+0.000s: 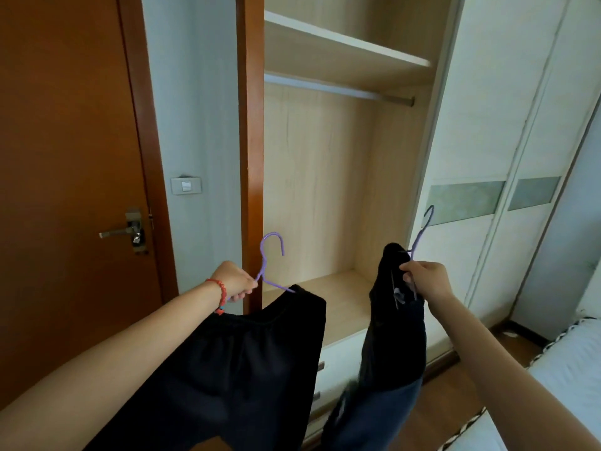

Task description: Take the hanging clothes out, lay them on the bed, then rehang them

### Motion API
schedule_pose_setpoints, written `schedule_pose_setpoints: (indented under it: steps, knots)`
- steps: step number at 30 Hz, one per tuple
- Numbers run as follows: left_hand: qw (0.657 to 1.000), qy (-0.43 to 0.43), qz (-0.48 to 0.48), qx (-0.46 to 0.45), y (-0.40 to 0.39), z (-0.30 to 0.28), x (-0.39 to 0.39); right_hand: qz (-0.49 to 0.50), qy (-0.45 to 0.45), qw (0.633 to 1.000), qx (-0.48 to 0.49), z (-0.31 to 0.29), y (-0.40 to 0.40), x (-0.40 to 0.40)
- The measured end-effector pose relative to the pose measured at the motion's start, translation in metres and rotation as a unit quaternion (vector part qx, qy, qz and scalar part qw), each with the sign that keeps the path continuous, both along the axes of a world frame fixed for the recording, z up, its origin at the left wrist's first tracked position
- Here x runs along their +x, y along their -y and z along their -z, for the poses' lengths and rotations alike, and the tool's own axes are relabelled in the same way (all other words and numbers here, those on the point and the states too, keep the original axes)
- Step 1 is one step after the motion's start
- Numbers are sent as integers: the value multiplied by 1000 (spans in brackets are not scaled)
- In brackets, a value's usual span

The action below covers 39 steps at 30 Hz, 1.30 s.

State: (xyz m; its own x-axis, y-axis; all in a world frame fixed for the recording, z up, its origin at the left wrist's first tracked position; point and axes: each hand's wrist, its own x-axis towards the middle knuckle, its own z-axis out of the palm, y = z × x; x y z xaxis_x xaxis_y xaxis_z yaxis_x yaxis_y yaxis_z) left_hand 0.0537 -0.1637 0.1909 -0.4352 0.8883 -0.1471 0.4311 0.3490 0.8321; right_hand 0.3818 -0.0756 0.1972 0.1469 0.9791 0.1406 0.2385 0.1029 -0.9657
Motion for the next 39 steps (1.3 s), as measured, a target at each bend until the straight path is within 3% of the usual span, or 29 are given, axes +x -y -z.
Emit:
schedule_pose_setpoints:
  steps: [4, 13, 24, 34, 39]
  knots:
    - [995, 99, -13, 19, -37, -6, 24, -24, -7, 1000, 15, -9, -23, 2]
    - [959, 252, 72, 105, -129, -25, 55, -43, 10, 999, -5, -13, -66, -4]
    - [849, 497, 172, 51, -275, -37, 45, 81, 19, 996, 21, -31, -139, -41]
    - [839, 482, 229, 105, -341, -43, 74, 133, 56, 989, 44, -45, -171, -53]
    - [840, 485, 228, 88, -373, -30, 83, 130, 60, 989, 44, -41, -204, -51]
